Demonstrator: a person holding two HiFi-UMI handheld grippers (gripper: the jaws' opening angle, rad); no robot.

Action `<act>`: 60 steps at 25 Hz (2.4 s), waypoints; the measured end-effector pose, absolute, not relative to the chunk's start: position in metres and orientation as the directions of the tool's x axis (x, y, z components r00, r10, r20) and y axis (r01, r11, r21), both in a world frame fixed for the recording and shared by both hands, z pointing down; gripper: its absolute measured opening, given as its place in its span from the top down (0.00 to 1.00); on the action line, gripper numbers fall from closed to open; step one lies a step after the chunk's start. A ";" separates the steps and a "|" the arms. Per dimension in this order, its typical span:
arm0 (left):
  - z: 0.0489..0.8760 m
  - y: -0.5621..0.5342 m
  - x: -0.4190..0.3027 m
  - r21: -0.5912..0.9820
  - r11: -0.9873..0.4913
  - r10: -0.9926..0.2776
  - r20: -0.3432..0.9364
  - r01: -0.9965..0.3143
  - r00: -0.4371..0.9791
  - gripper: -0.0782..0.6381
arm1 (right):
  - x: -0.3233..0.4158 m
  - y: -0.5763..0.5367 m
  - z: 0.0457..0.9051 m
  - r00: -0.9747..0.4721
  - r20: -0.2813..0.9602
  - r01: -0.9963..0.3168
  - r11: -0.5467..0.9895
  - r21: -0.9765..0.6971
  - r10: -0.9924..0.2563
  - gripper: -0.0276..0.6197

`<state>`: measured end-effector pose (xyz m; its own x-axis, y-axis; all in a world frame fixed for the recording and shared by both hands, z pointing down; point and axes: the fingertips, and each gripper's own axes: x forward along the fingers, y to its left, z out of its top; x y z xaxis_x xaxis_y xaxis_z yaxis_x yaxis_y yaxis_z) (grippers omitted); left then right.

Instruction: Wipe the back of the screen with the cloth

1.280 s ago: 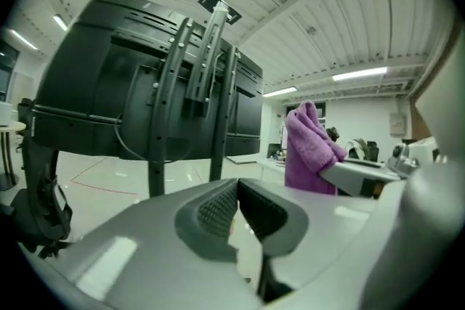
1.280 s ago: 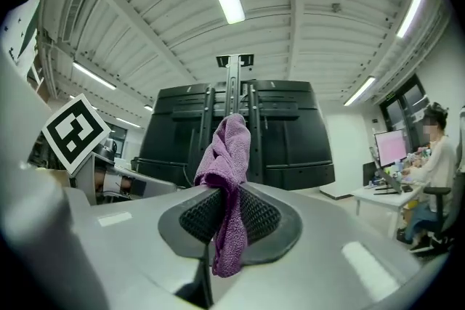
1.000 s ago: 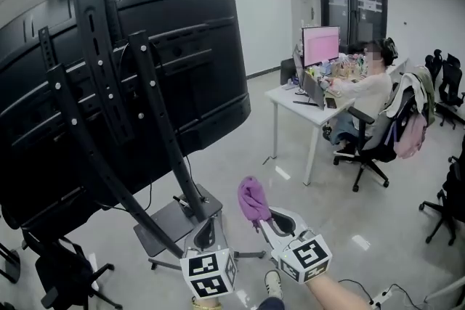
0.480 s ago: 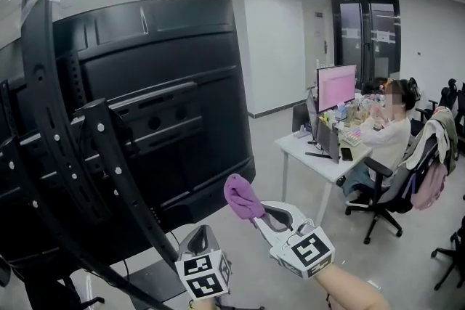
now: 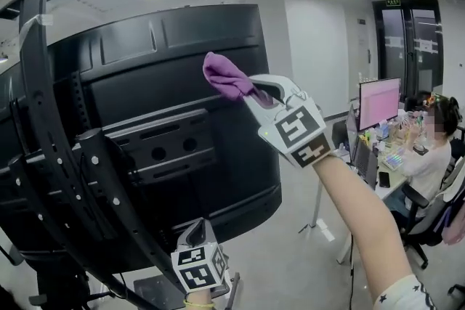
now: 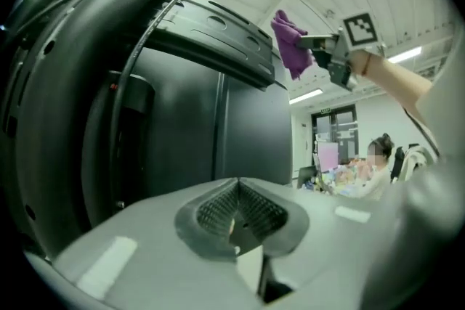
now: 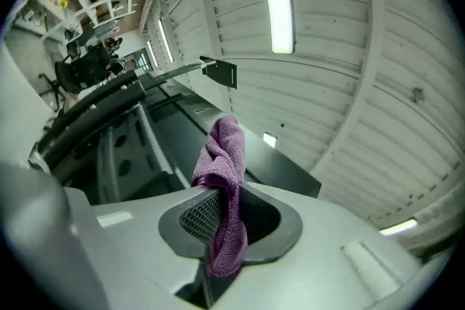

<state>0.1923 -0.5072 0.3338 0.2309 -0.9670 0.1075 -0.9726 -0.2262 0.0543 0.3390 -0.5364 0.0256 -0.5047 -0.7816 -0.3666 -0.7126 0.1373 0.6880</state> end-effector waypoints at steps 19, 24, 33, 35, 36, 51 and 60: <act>0.328 -0.528 0.189 0.026 -0.100 -0.993 0.053 -0.995 0.101 0.88 | 0.308 -0.621 -0.011 -0.462 -0.431 -0.456 -0.209 0.865 -0.775 0.89; 0.335 -0.531 0.197 0.048 -0.115 -0.991 0.057 -0.992 0.117 0.88 | 0.313 -0.620 0.051 -0.484 -0.371 -0.456 -0.133 0.880 -0.793 0.89; 0.353 -0.530 0.206 0.073 -0.155 -0.985 0.067 -0.985 0.160 0.88 | 0.315 -0.610 0.161 -0.487 -0.252 -0.453 -0.005 0.891 -0.836 0.89; 0.355 -0.526 0.208 0.070 -0.173 -0.983 0.057 -0.982 0.177 0.88 | 0.313 -0.608 0.195 -0.490 -0.207 -0.456 0.047 0.889 -0.847 0.89; 0.357 -0.524 0.208 0.068 -0.181 -0.981 0.056 -0.981 0.185 0.88 | 0.311 -0.606 0.215 -0.492 -0.178 -0.456 0.078 0.886 -0.852 0.89; 0.403 -0.494 0.194 0.064 -0.257 -0.959 0.109 -0.964 0.262 0.88 | 0.305 -0.585 0.414 -0.422 0.130 -0.556 0.369 0.745 -0.897 0.89; 0.410 -0.444 0.193 0.076 -0.252 -0.961 0.097 -0.965 0.258 0.88 | 0.313 -0.496 0.382 -0.539 -0.069 -0.832 0.518 0.198 -0.839 0.89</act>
